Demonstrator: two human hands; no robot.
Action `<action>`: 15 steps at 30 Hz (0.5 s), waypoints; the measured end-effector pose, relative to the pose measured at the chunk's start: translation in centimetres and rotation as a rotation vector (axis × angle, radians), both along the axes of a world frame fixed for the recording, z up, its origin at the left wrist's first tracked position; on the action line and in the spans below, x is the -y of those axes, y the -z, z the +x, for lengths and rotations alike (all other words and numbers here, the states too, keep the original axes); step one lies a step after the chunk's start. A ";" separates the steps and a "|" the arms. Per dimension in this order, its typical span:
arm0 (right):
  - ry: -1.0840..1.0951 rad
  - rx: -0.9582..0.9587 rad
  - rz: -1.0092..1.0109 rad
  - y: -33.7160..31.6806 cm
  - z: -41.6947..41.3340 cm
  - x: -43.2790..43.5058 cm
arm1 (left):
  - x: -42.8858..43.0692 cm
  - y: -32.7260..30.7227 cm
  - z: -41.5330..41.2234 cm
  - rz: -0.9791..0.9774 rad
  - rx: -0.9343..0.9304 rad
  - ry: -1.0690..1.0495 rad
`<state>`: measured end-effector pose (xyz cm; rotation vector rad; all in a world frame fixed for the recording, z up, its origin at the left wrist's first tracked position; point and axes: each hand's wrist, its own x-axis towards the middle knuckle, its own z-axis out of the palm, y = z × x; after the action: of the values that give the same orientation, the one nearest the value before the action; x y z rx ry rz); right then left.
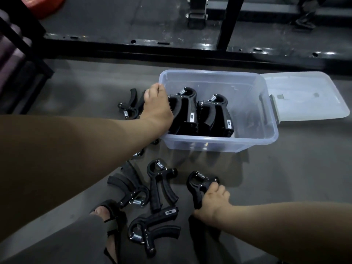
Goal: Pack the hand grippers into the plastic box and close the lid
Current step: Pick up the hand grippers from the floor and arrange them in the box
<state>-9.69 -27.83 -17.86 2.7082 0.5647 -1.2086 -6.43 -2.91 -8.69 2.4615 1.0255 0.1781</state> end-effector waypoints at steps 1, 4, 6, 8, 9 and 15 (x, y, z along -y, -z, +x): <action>-0.012 -0.034 0.030 -0.2 0.3 0.0 | 0.0 0.0 0.0 -0.005 -0.002 0.003; 0.157 -0.264 0.161 -2.7 2.1 -0.2 | -0.1 0.1 0.0 0.000 0.003 0.007; 0.331 -0.595 0.245 -5.6 3.7 -0.4 | -0.1 0.1 0.0 0.017 0.008 0.010; 0.423 -0.927 0.340 -8.4 5.6 -0.3 | -0.1 0.1 0.0 0.019 0.007 0.009; 0.454 -1.046 0.405 -9.8 6.7 -0.4 | 0.0 0.1 0.0 0.018 0.005 0.007; 0.527 -1.416 0.803 -18.0 13.8 -2.1 | -0.2 0.1 -0.1 -0.010 0.008 0.009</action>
<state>4.08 -25.76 0.13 1.9168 0.4484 -3.6618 -6.49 -2.76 -8.81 2.4541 1.0093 0.1791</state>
